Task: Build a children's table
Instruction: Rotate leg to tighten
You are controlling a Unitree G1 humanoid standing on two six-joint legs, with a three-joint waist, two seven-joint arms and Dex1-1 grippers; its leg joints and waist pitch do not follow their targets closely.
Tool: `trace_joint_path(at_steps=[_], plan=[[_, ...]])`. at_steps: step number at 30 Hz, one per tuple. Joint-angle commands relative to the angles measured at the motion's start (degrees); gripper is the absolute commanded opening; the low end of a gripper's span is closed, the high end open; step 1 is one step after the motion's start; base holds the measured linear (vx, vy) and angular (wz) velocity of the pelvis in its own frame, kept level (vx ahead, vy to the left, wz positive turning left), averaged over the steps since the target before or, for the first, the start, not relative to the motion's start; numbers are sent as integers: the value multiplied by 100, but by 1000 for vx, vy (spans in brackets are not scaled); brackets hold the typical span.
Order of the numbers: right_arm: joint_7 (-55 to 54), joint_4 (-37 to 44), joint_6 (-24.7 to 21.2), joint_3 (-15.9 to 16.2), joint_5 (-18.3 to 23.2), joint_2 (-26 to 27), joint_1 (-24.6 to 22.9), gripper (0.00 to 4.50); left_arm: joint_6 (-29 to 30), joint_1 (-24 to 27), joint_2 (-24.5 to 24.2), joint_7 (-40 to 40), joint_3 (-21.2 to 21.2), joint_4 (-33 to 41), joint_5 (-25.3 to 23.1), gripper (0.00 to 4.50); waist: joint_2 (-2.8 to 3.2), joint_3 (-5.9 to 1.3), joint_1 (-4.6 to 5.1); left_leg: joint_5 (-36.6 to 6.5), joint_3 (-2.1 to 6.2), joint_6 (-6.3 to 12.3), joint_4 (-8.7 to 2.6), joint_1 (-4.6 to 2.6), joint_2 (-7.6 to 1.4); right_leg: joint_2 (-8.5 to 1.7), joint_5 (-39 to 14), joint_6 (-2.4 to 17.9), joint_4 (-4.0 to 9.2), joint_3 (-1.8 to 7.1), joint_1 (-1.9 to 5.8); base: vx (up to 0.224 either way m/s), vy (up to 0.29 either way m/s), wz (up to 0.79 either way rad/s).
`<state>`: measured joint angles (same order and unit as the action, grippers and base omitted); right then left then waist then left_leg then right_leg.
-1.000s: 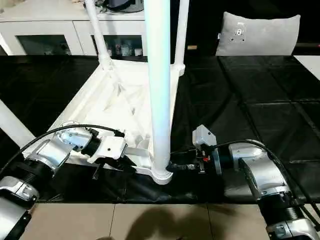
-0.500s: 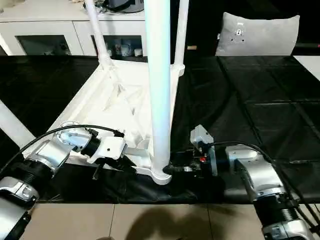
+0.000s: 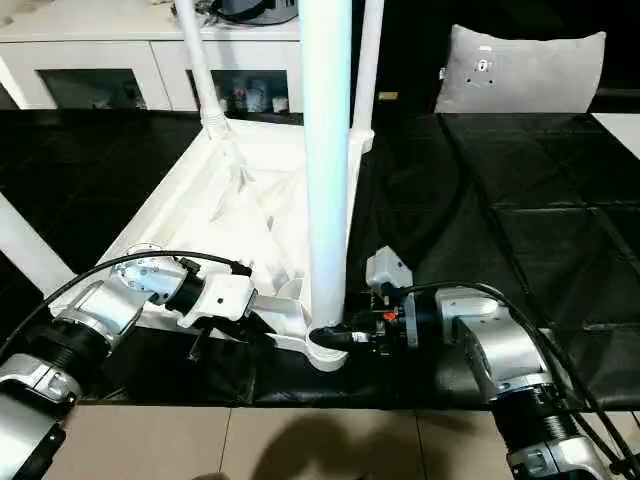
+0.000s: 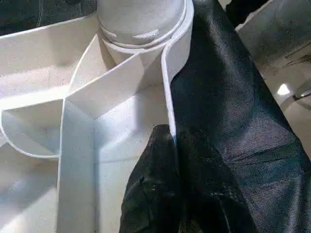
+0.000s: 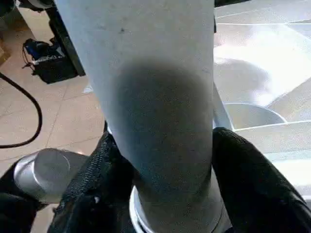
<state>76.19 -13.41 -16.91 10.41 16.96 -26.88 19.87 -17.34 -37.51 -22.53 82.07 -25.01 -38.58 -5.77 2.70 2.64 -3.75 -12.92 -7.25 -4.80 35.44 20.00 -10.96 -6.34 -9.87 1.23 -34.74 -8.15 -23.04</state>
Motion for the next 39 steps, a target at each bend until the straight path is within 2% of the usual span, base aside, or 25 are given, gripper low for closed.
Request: trace_joint_path(at_steps=[1, 4, 6, 9, 12, 14, 15, 16, 17, 18, 19, 20, 21, 22, 24, 25, 27, 30, 31, 32, 34, 35, 36, 38, 39], plan=[[-53, 131, -88, -29, 46, -61, 67, 221, -179, 159, 115, 286, -439, -41, -206, 0, -95, -358, 13, -798, -74, 400, -480, 102, -197, -277, -1703, 963, 474, 363, 402, 0, 0, 0], [-71, 177, -152, -29, 83, -40, 27, 207, -126, 167, 131, 288, -421, -34, -176, 0, -74, -357, 7, -811, -77, 393, -480, 96, -196, -278, -1714, 975, 473, 364, 396, 0, 0, 0], [-243, 303, -376, -6, 128, 78, -87, 204, 136, 201, 196, 258, -353, 52, -76, 0, -92, -350, 7, -828, -77, 374, -487, 101, -192, -273, -1740, 955, 474, 367, 403, 0, 0, 0], [-745, 431, -509, 91, -87, 246, -181, 204, 561, 246, 283, 130, -243, 246, 44, 0, -92, -343, 10, -801, -73, 339, -500, 97, -197, -277, -1787, 922, 478, 374, 402, 0, 0, 0], [-1933, 336, -751, -2, -427, 716, -57, 202, 1167, 289, 457, -216, -55, 528, 187, 0, -69, -299, 73, -1072, -82, 202, -515, 76, -152, -261, -2391, 732, 552, 351, 368, 0, 0, 0], [-2501, 254, -861, -75, -605, 943, 42, 201, 1532, 314, 539, -419, 7, 690, 206, 0, -76, -234, 201, -1572, -60, 16, -511, 51, -85, -253, -3469, 325, 687, 270, 328, 0, 0, 0], [-2633, 249, -905, -92, -644, 992, 63, 201, 1621, 321, 555, -464, 17, 733, 207, 0, -77, -226, 244, -1674, -50, -21, -498, 43, -63, -249, -3705, 210, 718, 241, 316, -51, -1, -8], [-2942, 188, -1031, -158, -691, 1141, 142, 200, 1773, 332, 610, -582, 39, 825, 203, 0, -17, -209, 321, -1923, -27, -39, -461, 5, -28, -251, -4109, -22, 818, 156, 280, 0, 0, 0], [-3585, 44, -1223, -266, -826, 1458, 304, 200, 2057, 348, 750, -863, 107, 1000, 205, 0, -14, -206, 457, -2099, 20, -64, -477, 56, -44, -246, -4099, -97, 847, 66, 325, 0, 0, 0], [-3898, -31, -1256, -285, -933, 1611, 379, 199, 2187, 353, 834, -1023, 155, 1080, 210, 0, 33, -223, 515, -2210, 53, -109, -473, 46, -63, -260, -4022, -106, 849, 12, 349, 0, 0, 0], [-4009, -58, -1240, -268, -999, 1659, 403, 199, 2245, 352, 869, -1102, 180, 1106, 206, 0, 63, -221, 670, -2414, 137, -136, -514, 164, -97, -254, -3843, -217, 852, -99, 463, 0, 0, 0], [-4307, -185, -1270, -271, -1091, 1811, 483, 199, 2390, 343, 941, -1331, 226, 1153, 111, 0, 119, -221, 689, -2614, 160, -112, -538, 115, -128, -251, -3731, -214, 883, -135, 475, 0, 0, 0], [-4356, -203, -1281, -277, -1098, 1835, 494, 199, 2411, 342, 950, -1363, 231, 1162, 91, 0, 129, -207, 841, -2929, 223, -64, -600, 122, -209, -280, -3338, -107, 836, -141, 511, 0, 0, 0], [-4483, -250, -1311, -296, -1115, 1901, 523, 199, 2467, 342, 974, -1443, 246, 1190, 38, 0, 156, -185, 897, -3217, 247, -60, -649, 104, -246, -288, -3133, -22, 806, -123, 521, 0, 0, 0], [-4657, -397, -1155, -394, -1077, 2060, 584, 199, 2599, 327, 1042, -1679, 276, 1243, -100, 0, 116, -167, 994, -3372, 212, -74, -611, -9, -179, -320, -3332, 62, 898, -148, 424, 0, 0, 0], [-4816, -531, -993, -578, -948, 2269, 651, 233, 2873, 303, 1209, -2103, 367, 1368, -158, 0, 48, -162, 1045, -3205, 169, -62, -548, -32, -113, -348, -3613, 42, 977, -184, 375, 0, 0, 0], [-4848, -573, -860, -656, -880, 2340, 672, 267, 2963, 295, 1309, -2314, 423, 1416, -153, 0, 86, -174, 1087, -2928, 170, -61, -507, 5, -109, -377, -3641, -1, 996, -239, 408, 0, 0, 0], [-4798, -461, -819, -642, -1002, 2251, 646, 289, 3066, 316, 1305, -2425, 416, 1491, -187, 0, 67, -215, 1050, -2528, 162, 30, -537, 82, -131, -380, -3142, 209, 901, -113, 434, 0, 0, 0], [-4785, -449, -779, -639, -1012, 2226, 640, 301, 3051, 312, 1294, -2428, 417, 1473, -193, 0, 76, -245, 990, -2213, 132, 99, -536, 86, -141, -387, -2794, 402, 852, -36, 419, 0, 0, 0], [-4608, -362, -668, -595, -1014, 2057, 576, 310, 2948, 308, 1211, -2408, 400, 1417, -225, 0, 88, -282, 941, -1759, 114, 191, -533, 147, -145, -368, -2267, 614, 758, 22, 456, 0, 0, 0], [-4297, -242, -572, -578, -936, 1864, 479, 323, 2824, 305, 1116, -2361, 402, 1322, -245, 0, 75, -329, 882, -1132, 99, 386, -525, 209, -175, -318, -1452, 861, 640, 67, 500, 68, -9, 5], [-4093, -150, -489, -553, -902, 1745, 414, 334, 2747, 294, 1070, -2317, 407, 1257, -248, 0, 67, -375, 840, -793, 65, 515, -476, 161, -171, -309, -1066, 1030, 574, 129, 469, 71, -10, 4], [-3828, -43, -349, -533, -871, 1600, 328, 345, 2684, 281, 1009, -2271, 411, 1192, -263, 0, 57, -389, 819, -569, 46, 615, -451, 196, -147, -303, -812, 1117, 543, 158, 486, 74, -13, 2], [-3670, 13, -250, -523, -858, 1514, 279, 361, 2651, 273, 971, -2244, 411, 1155, -277, 0, 38, -467, 658, 465, 5, 1064, -341, 226, -114, -301, 370, 1389, 356, 214, 507, 62, -16, 0], [-3239, 100, -90, -519, -799, 1228, 182, 361, 2494, 236, 849, -2109, 392, 1035, -324, 0, 58, -481, 606, 672, 3, 1160, -319, 231, -96, -298, 584, 1416, 324, 210, 514, 0, 0, 0]])
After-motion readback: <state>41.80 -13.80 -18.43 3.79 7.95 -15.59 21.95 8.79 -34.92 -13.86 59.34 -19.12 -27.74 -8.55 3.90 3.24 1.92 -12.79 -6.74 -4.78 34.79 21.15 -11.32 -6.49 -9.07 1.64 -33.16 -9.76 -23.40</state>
